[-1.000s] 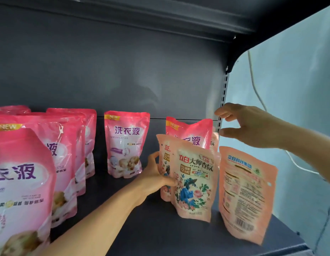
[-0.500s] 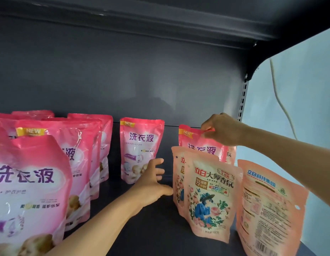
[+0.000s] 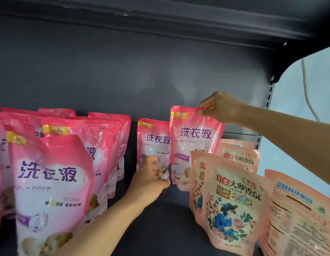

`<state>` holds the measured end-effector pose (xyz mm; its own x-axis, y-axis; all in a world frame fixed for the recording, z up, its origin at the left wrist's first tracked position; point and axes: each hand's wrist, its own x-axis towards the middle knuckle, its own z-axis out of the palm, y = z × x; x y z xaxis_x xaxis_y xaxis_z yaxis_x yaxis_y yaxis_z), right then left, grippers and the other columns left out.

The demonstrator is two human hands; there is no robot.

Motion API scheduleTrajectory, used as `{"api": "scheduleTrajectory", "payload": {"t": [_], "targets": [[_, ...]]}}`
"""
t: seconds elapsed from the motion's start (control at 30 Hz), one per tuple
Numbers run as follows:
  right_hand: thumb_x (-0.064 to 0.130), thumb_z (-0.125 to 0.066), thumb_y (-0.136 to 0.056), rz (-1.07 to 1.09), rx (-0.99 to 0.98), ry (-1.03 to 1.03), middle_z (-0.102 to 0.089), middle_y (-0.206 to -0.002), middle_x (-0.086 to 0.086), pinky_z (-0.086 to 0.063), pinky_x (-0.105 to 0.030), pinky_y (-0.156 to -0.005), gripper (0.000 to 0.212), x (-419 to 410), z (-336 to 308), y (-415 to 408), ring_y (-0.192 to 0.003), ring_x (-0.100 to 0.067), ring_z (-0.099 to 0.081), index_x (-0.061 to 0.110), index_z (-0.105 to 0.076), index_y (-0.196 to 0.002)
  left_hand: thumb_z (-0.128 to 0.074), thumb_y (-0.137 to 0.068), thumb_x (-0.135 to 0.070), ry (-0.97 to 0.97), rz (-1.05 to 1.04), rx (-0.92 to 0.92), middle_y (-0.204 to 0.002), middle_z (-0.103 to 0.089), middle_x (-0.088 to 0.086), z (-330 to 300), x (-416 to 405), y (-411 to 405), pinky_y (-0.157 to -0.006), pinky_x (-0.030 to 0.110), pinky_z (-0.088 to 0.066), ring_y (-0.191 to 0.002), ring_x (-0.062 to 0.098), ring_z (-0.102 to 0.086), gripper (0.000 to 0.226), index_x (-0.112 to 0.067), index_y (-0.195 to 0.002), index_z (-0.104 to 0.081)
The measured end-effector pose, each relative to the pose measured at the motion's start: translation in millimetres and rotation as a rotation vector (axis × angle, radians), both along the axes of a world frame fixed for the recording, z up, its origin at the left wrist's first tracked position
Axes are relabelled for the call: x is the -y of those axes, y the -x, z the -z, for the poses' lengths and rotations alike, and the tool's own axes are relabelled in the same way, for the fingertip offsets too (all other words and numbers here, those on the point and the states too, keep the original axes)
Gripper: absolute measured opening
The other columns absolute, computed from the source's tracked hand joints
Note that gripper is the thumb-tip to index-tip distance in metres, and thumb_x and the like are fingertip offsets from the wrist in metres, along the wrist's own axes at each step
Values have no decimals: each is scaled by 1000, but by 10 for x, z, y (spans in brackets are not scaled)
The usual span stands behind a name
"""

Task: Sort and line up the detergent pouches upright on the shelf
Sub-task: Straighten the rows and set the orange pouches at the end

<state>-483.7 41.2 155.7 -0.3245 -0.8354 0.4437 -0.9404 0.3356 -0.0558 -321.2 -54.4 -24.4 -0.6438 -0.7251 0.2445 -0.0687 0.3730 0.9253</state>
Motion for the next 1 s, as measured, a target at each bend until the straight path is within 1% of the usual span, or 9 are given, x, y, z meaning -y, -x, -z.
{"api": "scheduleTrajectory", "payload": {"t": [0.13, 0.23, 0.3, 0.4, 0.53, 0.63, 0.73, 0.83, 1.0], "targets": [[22, -56, -93, -67, 67, 11, -67, -89, -14, -42, -14, -57, 24, 195, -5, -217, -67, -15, -52, 3, -70, -94, -73, -75, -3, 41, -44, -6, -116, -52, -9, 21, 53, -152, -69, 10, -41, -94, -3, -52, 70, -23, -131, -36], [21, -57, -93, -112, 136, -19, -58, -68, 7, -33, -2, -42, 17, 297, 71, -353, -52, -2, -47, 14, -68, -82, -76, -73, -8, 63, -58, -1, -111, -53, -11, 70, 87, -241, -65, 8, -42, -90, -7, -52, 71, -25, -127, -34], [21, -57, -93, -138, 147, -48, -54, -63, 13, -36, -5, -47, 19, 356, 157, -417, -52, 0, -48, 20, -66, -77, -76, -74, -14, 73, -73, 15, -112, -56, -10, 131, 111, -256, -72, 11, -47, -94, -1, -55, 68, -26, -124, -33], [20, -55, -94, -177, 144, -92, -58, -68, 6, -39, -12, -53, 22, 421, 253, -479, -60, -6, -48, 14, -67, -76, -72, -74, -13, 71, -104, 41, -113, -57, -4, 202, 104, -221, -82, 25, -53, -99, 10, -58, 68, -25, -125, -28], [19, -54, -94, -207, 149, -108, -56, -65, 6, -36, -8, -51, 29, 435, 300, -517, -62, -9, -46, 22, -63, -66, -77, -67, -9, 44, -81, -6, -112, -51, -6, 253, 50, -130, -84, 26, -51, -104, 11, -55, 85, -30, -123, -16], [18, -55, -93, -224, 180, -110, -62, -73, 1, -40, -13, -58, 22, 413, 306, -507, -62, -6, -49, 11, -72, -81, -85, -51, -24, 60, -117, -50, -116, -49, -10, 309, 0, -48, -87, 35, -54, -105, 11, -55, 107, -35, -128, -11], [12, -53, -93, -268, 367, -142, -52, -61, 3, -39, -20, -56, 28, 389, 267, -488, -49, -2, -43, 12, -62, -66, -80, -36, -41, 67, -186, -104, -117, -52, -11, 348, -14, 16, -82, 40, -56, -101, 11, -59, 116, -36, -130, -13], [9, -46, -94, -245, 558, -42, -68, -77, -5, -51, -27, -67, 24, 438, 151, -407, -68, -14, -63, 8, -67, -82, -79, -34, -41, 62, -187, -127, -117, -55, -14, 380, 25, 60, -82, 41, -56, -99, 12, -62, 118, -39, -131, -12], [5, -58, -86, -114, 325, -7, -66, -100, -9, -50, -29, -87, 19, 697, 144, -58, -97, -20, -62, 6, -66, -103, -85, -36, -31, 56, -156, -197, -110, -59, -18, 420, 63, 91, -79, 29, -57, -93, 0, -63, 114, -43, -127, -16]]}}
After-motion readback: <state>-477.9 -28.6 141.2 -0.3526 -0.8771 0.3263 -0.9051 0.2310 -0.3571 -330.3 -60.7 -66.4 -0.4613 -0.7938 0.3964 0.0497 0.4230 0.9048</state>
